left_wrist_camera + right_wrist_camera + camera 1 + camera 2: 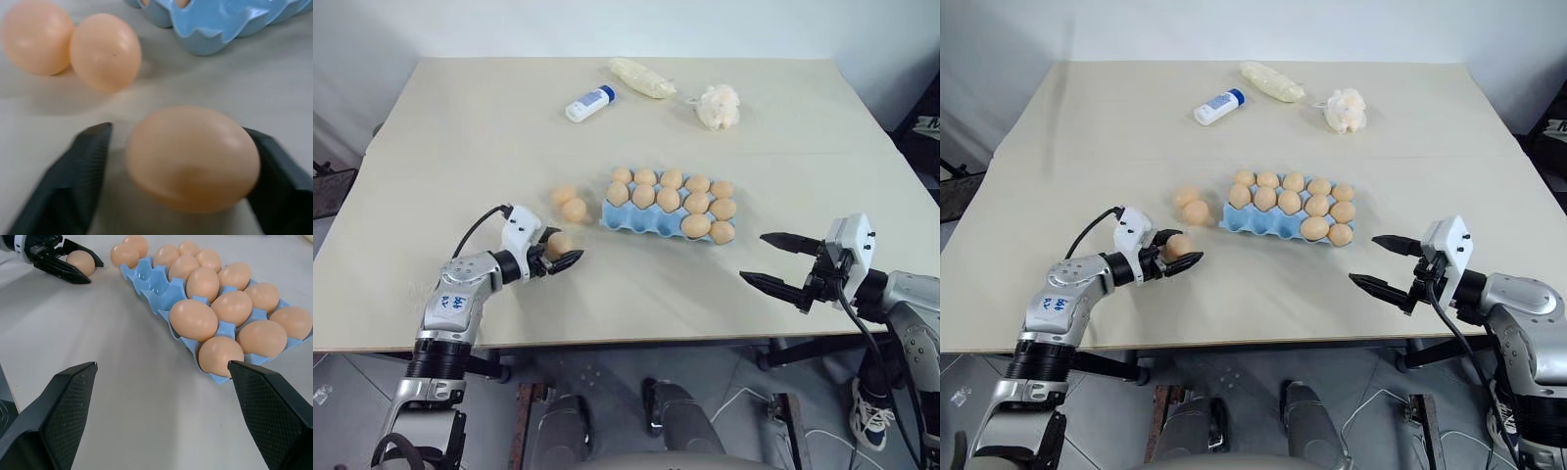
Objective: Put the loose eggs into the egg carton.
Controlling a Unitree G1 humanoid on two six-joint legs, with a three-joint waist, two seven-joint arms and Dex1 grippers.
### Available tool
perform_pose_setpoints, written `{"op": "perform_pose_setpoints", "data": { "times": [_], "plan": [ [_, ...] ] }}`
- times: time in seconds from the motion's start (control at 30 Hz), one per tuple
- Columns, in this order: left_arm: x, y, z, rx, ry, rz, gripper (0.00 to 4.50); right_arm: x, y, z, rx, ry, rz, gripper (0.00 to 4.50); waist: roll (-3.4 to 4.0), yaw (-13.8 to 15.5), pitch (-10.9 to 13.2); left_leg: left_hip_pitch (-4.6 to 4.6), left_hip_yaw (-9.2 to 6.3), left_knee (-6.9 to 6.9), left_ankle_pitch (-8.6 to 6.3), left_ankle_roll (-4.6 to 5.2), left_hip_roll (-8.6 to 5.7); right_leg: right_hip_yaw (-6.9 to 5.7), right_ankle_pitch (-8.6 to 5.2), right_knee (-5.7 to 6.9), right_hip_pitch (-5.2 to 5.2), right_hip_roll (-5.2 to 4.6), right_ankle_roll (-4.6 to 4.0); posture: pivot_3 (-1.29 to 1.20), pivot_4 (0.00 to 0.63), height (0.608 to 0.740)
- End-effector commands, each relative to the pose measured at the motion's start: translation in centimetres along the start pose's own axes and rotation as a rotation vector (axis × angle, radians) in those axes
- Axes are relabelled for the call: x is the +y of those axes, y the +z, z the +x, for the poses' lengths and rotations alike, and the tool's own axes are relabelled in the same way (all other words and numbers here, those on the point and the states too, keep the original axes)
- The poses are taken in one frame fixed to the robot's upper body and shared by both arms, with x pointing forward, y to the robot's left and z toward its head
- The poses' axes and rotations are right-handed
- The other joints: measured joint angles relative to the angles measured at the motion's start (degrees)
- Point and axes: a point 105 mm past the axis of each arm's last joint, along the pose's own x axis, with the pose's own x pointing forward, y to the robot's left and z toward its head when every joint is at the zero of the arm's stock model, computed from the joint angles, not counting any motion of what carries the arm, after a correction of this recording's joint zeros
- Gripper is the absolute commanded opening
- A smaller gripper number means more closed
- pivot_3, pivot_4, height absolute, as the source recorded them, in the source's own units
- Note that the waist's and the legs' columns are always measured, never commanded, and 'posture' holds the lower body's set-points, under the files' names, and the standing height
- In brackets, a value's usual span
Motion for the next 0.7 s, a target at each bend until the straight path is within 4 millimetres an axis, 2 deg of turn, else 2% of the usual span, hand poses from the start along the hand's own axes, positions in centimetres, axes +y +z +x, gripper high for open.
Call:
{"op": "perform_pose_setpoints", "data": {
  "times": [0.03,0.07,0.2,0.27,0.4,0.5,0.7],
  "plan": [
    [0.5,0.6,0.0,-0.029,0.016,0.017,2.57,-0.4,1.5,-0.8,-0.022,-0.026,-0.052,4.50,0.00,0.0,0.0,0.00,0.01,0.00,0.00,0.00,0.00,0.00,0.00,0.00,0.00,-0.02,0.00,0.00,0.150,0.740],
    [0.6,0.7,0.0,-0.033,0.018,0.019,2.43,-0.4,1.4,-0.8,-0.022,-0.026,-0.052,4.50,0.00,0.0,0.0,0.00,0.01,0.00,0.00,0.00,0.00,0.00,0.00,0.00,0.00,-0.01,0.00,0.00,0.150,0.740],
    [0.4,1.1,0.0,-0.055,0.003,0.024,2.40,-0.5,1.4,-0.8,-0.021,-0.027,-0.051,4.50,0.00,0.1,0.0,0.00,0.01,-0.01,0.01,0.01,0.02,-0.01,0.01,0.00,0.00,0.00,0.00,0.00,0.150,0.740],
    [0.0,1.8,0.0,-0.087,-0.018,0.030,2.40,-0.5,1.4,-0.8,-0.021,-0.029,-0.051,4.50,0.00,0.1,0.0,0.00,0.01,-0.02,0.01,0.02,0.03,-0.01,0.01,0.00,0.00,-0.01,0.00,0.00,0.150,0.740],
    [-2.0,4.4,0.2,-0.165,-0.119,0.029,2.40,-0.6,1.3,-0.8,-0.017,-0.032,-0.052,4.50,0.00,0.2,0.0,-0.08,-0.01,-0.02,0.01,0.03,0.02,-0.04,0.01,-0.04,-0.02,0.01,0.01,0.00,0.150,0.740],
    [-4.2,7.8,1.9,-0.205,-0.222,0.053,2.40,-0.7,1.4,-0.8,-0.030,-0.042,-0.059,4.50,-0.01,0.3,0.0,-0.09,-0.01,-0.01,0.03,0.09,0.00,-0.04,0.01,-0.04,-0.02,0.05,0.02,0.00,0.150,0.740],
    [-5.2,11.5,5.9,-0.306,-0.265,0.083,2.40,-0.4,2.0,-0.7,-0.089,-0.047,-0.070,4.50,0.00,0.3,0.0,-0.15,-0.05,0.04,0.19,0.43,-0.24,0.02,0.04,-0.21,0.06,-0.01,0.06,0.00,0.150,0.740]
  ]
}}
